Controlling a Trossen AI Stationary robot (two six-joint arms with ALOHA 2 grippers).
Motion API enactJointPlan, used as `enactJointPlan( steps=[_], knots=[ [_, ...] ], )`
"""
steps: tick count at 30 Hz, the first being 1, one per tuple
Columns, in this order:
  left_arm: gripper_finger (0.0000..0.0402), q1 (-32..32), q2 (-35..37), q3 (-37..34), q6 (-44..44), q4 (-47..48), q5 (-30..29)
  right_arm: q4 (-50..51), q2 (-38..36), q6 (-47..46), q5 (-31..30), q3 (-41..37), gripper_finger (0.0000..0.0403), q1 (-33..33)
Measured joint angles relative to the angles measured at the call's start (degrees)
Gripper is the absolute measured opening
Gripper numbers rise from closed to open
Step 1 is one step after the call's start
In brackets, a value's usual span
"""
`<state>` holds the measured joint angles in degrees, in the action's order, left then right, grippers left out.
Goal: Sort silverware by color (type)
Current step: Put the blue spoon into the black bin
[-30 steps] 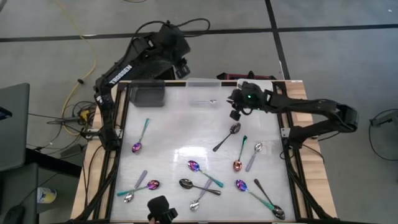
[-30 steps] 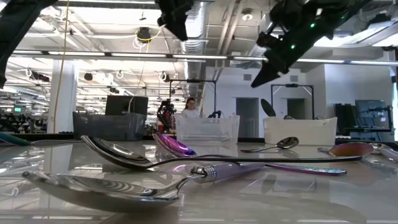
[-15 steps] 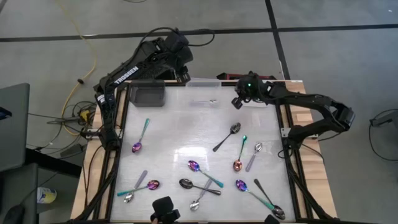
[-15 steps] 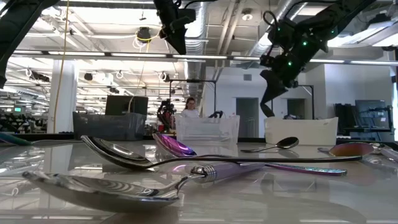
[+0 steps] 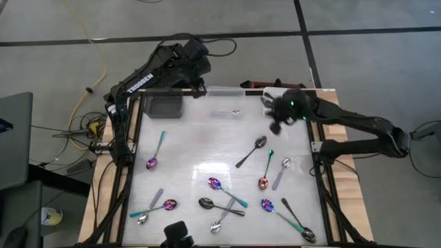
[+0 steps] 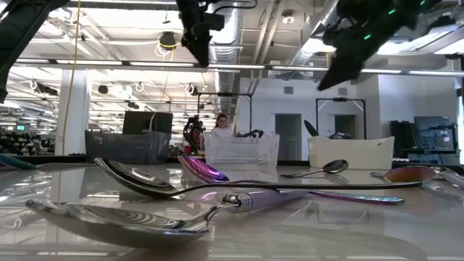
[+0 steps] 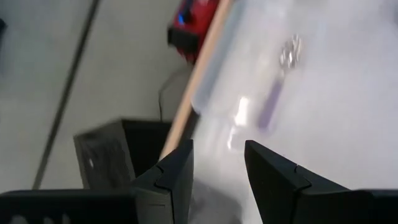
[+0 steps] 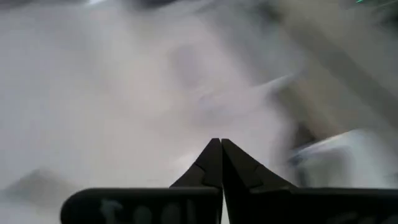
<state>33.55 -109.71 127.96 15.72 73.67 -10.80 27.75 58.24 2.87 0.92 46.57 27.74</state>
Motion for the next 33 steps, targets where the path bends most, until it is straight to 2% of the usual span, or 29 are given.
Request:
enactJointPlan(
  steps=[2, 5, 9, 12, 15, 18, 21, 25, 29, 33],
  knots=[
    [0.013, -0.1, 0.0, 0.0, -1.6, 3.7, 0.0, 6.9, -2.0, -2.9, 7.3, 0.0, 0.0027, -3.4],
    [0.013, -0.9, 0.0, 0.0, -2.5, 7.3, 0.6, 13.7, -3.7, -8.6, 12.3, 0.0, 0.0026, -11.1],
    [0.013, -2.5, 0.0, 0.0, 0.2, 6.2, 9.4, 19.7, -3.1, -17.3, 12.7, 0.0, 0.0022, -22.1],
    [0.013, -4.1, 0.0, 0.0, 1.4, 6.2, 15.1, 24.3, -1.1, -26.7, 12.0, 0.0, 0.0025, -27.7],
    [0.013, -6.1, 0.0, 0.0, 1.1, 6.3, 15.6, 28.1, 1.4, -34.0, 11.1, 0.0, 0.0033, -31.5],
    [0.013, -8.6, 0.0, 0.0, 0.1, 8.8, 15.4, 29.0, 3.7, -35.6, 11.0, 0.0, 0.0038, -34.2],
    [0.013, -11.7, 0.3, -2.0, -0.3, 12.0, 14.2, 27.5, 6.0, -33.9, 10.9, 0.0, 0.0038, -35.9],
    [0.013, -13.8, 5.5, -13.5, 1.1, 9.9, 14.0, 23.1, 8.9, -26.1, 11.9, 0.0, 0.0039, -37.9],
    [0.013, -13.8, 13.0, -29.5, 0.0, 1.3, 13.8, 17.3, 11.4, -14.2, 12.3, 0.0, 0.004, -40.1],
    [0.013, -13.8, 20.2, -43.0, -2.7, -12.5, 14.0, 13.3, 14.1, 0.1, 6.6, 0.0, 0.004, -41.7]
  ],
)
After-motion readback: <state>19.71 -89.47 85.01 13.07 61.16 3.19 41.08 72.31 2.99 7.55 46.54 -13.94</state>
